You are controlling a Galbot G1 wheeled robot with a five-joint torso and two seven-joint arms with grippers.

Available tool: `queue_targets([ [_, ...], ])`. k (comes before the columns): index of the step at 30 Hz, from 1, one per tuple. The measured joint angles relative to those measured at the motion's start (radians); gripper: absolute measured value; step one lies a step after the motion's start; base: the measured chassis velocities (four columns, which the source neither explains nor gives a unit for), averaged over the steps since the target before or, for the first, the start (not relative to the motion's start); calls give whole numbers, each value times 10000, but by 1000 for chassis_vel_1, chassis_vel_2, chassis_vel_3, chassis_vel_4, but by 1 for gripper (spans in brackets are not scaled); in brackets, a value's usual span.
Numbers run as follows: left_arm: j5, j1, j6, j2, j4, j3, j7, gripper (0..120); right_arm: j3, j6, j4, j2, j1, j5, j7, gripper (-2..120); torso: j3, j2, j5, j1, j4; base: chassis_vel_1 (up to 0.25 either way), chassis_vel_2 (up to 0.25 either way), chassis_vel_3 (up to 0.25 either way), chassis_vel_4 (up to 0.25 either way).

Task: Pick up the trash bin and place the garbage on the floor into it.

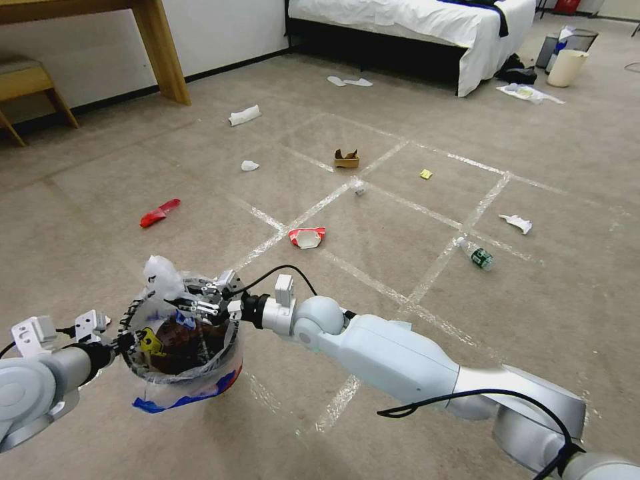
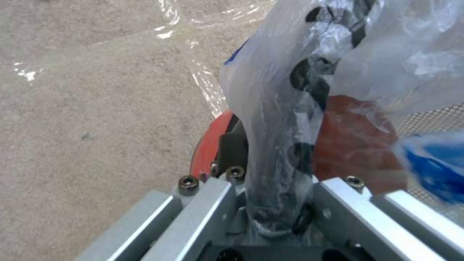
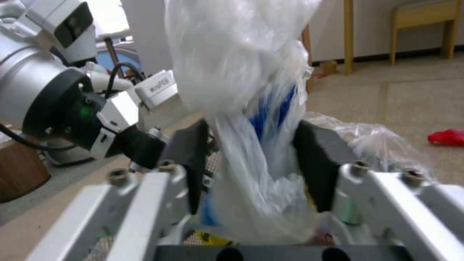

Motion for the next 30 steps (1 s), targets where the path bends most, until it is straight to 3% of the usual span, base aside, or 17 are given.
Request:
queue_targets([
  [13,-38,12,-10,11,-34,-5,-36,1,-171,-68,-12,52,139,-22,79,96,0,0,0,0,0,0,0,0,0],
  [21,-47,26,-13,-37,-57,16,-54,1,674,401,252,58,121,251,518,100,0,0,1,0,2,0,0,0,0],
  [25,-42,13,-13,-62,-32,74,-66,1,2032,391,806,-407,64,656,1022,100,0,0,2,0,4,0,0,0,0],
  [26,-35,-12,-12,-94,-12,115,-65,1,2716,134,957,-905,8,603,1276,100,0,0,5,0,5,0,0,0,0],
  [29,-17,-48,-12,-120,2,153,-60,1,3133,-110,1013,-1385,-76,503,1482,100,0,0,5,0,4,0,0,0,0],
  [30,0,-102,-13,-152,12,199,-54,1,3710,-674,1081,-2195,-317,238,1871,100,0,0,5,1,2,0,0,0,0],
])
